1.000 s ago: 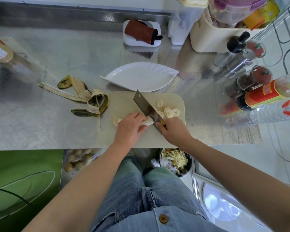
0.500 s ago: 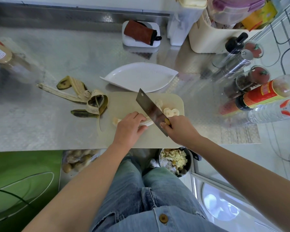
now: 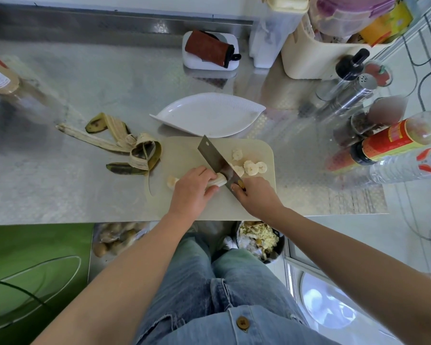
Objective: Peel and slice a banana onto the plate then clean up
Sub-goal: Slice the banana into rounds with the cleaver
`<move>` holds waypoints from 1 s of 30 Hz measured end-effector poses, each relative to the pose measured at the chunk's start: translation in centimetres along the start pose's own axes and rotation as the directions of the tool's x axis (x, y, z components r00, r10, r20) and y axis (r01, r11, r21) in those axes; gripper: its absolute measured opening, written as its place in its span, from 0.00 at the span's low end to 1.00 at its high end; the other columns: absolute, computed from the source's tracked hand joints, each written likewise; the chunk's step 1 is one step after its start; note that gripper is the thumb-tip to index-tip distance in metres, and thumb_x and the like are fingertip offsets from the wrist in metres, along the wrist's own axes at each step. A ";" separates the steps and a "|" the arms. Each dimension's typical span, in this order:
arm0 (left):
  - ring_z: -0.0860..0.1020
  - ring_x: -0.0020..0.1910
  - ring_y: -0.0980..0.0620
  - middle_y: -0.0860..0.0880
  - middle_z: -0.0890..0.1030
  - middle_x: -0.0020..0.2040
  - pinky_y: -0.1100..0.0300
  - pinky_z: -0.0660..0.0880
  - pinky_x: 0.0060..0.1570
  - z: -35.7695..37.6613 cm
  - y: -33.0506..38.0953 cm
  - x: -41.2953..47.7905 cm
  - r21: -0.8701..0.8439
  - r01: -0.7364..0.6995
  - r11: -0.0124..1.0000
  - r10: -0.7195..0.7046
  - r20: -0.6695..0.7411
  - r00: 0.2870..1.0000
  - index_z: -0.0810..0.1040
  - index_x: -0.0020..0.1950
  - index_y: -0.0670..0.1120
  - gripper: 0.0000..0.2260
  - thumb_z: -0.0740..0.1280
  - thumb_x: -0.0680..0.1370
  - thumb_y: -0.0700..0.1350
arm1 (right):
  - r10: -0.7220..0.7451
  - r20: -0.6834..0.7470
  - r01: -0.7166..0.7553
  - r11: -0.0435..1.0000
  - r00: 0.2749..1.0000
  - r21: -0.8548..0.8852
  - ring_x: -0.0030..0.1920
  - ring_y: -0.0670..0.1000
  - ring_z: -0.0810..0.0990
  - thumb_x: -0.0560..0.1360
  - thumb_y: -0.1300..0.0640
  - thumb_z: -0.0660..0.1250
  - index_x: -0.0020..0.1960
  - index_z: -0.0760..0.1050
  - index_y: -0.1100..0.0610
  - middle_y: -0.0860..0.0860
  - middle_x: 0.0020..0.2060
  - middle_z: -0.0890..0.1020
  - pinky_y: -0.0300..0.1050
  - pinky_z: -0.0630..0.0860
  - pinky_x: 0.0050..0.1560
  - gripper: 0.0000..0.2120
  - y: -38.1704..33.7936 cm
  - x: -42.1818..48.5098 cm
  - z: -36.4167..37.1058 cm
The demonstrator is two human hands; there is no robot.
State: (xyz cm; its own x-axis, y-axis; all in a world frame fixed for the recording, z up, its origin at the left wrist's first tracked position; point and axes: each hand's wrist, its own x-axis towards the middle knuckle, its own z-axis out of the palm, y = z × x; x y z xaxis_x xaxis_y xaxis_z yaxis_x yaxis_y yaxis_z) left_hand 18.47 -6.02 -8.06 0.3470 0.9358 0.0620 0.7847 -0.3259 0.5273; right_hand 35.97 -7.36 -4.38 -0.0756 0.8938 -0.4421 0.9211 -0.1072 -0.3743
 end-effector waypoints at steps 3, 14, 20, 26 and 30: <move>0.77 0.42 0.48 0.47 0.80 0.45 0.60 0.72 0.37 0.0 0.0 0.0 -0.003 0.002 1.000 -0.002 0.000 1.000 0.80 0.50 0.43 0.12 0.76 0.69 0.44 | -0.021 -0.004 0.021 1.000 1.000 -0.001 0.32 0.54 0.69 0.81 0.52 0.58 0.31 0.61 0.53 0.50 0.27 0.66 0.46 0.62 0.34 0.20 -0.1 -0.1 -0.5; 0.78 0.43 0.49 0.47 0.80 0.46 0.61 0.73 0.39 -0.1 -0.1 -0.1 0.003 -0.003 1.000 0.003 0.007 1.000 0.79 0.50 0.43 0.13 0.76 0.69 0.44 | -0.057 0.010 0.057 0.997 0.998 -0.042 0.27 0.49 0.67 0.80 0.50 0.58 0.30 0.60 0.52 0.50 0.26 0.68 0.43 0.58 0.27 0.21 0.6 -0.6 -2.6; 0.77 0.42 0.48 0.46 0.80 0.45 0.59 0.73 0.39 0.0 0.0 -0.1 -0.010 -0.003 1.000 0.003 0.000 1.000 0.80 0.49 0.43 0.12 0.76 0.69 0.43 | -0.040 0.034 0.042 0.998 0.999 -0.052 0.28 0.52 0.67 0.80 0.51 0.58 0.30 0.59 0.52 0.50 0.26 0.67 0.43 0.58 0.27 0.21 0.3 -0.6 -2.0; 0.77 0.42 0.47 0.46 0.80 0.45 0.59 0.72 0.39 0.1 -0.1 -0.1 -0.016 0.021 1.000 -0.021 -0.009 1.000 0.80 0.49 0.43 0.12 0.76 0.69 0.43 | -0.012 0.015 0.012 1.000 1.000 -0.015 0.30 0.53 0.67 0.81 0.51 0.58 0.30 0.58 0.53 0.50 0.26 0.65 0.42 0.58 0.27 0.22 -0.2 -0.2 -0.5; 0.77 0.43 0.47 0.46 0.79 0.45 0.60 0.71 0.40 0.0 0.0 -0.1 -0.022 0.020 1.000 -0.020 -0.003 1.000 0.79 0.49 0.43 0.12 0.76 0.69 0.43 | -0.010 0.019 0.010 1.000 1.000 -0.017 0.33 0.54 0.69 0.81 0.50 0.58 0.31 0.58 0.53 0.49 0.27 0.64 0.43 0.58 0.28 0.21 -0.3 0.0 0.1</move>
State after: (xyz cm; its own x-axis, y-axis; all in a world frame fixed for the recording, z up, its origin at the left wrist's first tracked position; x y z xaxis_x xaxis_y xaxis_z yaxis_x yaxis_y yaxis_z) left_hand 18.44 -6.13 -8.02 0.3295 0.9426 0.0539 0.7801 -0.3040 0.5468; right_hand 35.64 -7.36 -4.39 -0.0920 0.8866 -0.4533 0.9266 -0.0904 -0.3649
